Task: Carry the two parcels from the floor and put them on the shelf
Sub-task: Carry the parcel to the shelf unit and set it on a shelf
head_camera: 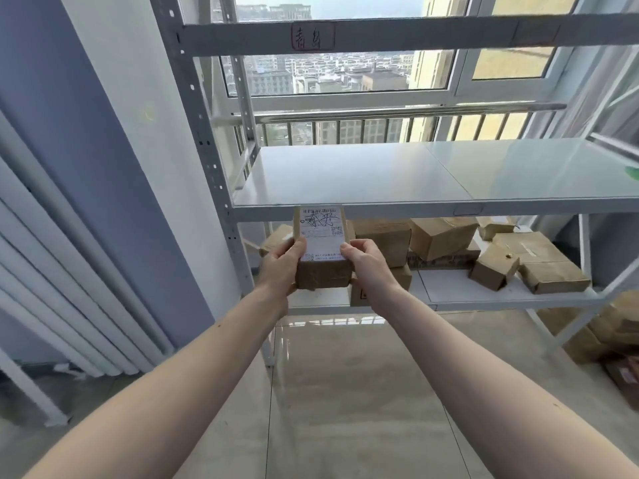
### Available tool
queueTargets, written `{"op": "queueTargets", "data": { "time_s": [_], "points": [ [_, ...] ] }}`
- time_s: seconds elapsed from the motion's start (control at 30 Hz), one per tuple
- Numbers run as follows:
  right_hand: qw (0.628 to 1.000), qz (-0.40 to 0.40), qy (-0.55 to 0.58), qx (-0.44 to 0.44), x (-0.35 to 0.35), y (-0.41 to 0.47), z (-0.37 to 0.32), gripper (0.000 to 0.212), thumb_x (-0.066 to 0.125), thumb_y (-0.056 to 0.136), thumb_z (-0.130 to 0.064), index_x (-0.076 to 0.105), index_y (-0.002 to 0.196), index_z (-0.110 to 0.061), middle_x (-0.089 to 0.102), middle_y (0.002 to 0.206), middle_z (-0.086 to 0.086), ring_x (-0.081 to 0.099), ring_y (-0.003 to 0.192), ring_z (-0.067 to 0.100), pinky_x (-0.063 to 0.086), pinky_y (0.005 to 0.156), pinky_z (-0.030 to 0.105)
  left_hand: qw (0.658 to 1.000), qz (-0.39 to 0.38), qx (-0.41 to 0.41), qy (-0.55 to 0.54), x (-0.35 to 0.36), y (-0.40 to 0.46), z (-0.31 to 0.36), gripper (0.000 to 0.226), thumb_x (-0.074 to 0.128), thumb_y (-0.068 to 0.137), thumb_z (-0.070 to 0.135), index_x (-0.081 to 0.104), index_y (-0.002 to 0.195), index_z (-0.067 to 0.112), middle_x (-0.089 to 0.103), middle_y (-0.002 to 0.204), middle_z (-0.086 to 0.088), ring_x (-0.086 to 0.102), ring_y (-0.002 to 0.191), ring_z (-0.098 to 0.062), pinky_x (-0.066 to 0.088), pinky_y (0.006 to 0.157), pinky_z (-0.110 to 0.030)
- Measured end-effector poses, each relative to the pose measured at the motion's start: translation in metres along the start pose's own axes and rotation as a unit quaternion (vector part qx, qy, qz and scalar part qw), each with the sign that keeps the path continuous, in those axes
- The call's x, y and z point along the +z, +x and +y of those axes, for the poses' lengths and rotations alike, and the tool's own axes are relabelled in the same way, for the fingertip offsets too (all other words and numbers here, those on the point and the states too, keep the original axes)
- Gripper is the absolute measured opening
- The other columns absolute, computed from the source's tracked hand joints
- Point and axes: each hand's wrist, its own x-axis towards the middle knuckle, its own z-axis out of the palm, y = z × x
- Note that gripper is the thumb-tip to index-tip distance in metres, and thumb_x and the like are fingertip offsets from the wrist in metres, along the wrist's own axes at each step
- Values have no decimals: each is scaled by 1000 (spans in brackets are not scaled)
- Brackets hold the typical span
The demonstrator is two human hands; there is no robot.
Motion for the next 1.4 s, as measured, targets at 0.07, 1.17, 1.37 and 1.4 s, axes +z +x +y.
{"op": "queueTargets", "data": {
  "time_s": [0.07, 1.17, 1.37, 1.4],
  "points": [
    [1000, -1, -14, -2, 2, 32, -5, 31, 54, 98, -27, 48, 124, -10, 65, 110, 8, 64, 101, 21, 52, 100, 48, 1000, 2, 6, 0, 7, 32, 5, 24, 59, 95, 35, 68, 115, 26, 71, 104, -5, 67, 80, -16, 54, 44, -24],
    [996, 58, -65, 27, 65, 388, -50, 54, 54, 83, -39, 59, 127, -8, 65, 126, 13, 64, 114, 30, 51, 102, 53, 991, -96, 8, 90, 25, 413, 69, 30, 66, 88, 12, 64, 119, 9, 72, 116, -12, 67, 110, -29, 53, 98, -41],
    [995, 49, -73, 38, 64, 409, -48, 43, 53, 91, -35, 61, 126, -10, 68, 123, 12, 65, 112, 28, 52, 100, 52, 990, -95, 10, 99, 25, 432, 65, 31, 68, 88, 15, 65, 118, 11, 72, 115, -10, 67, 111, -28, 51, 101, -41],
    [996, 46, -72, 41, 62, 412, -45, 42, 53, 92, -34, 60, 126, -10, 68, 122, 10, 66, 111, 27, 52, 101, 51, 990, -99, 13, 103, 25, 434, 64, 31, 68, 88, 17, 65, 119, 12, 72, 116, -10, 67, 112, -27, 52, 100, -39]
  ]
}}
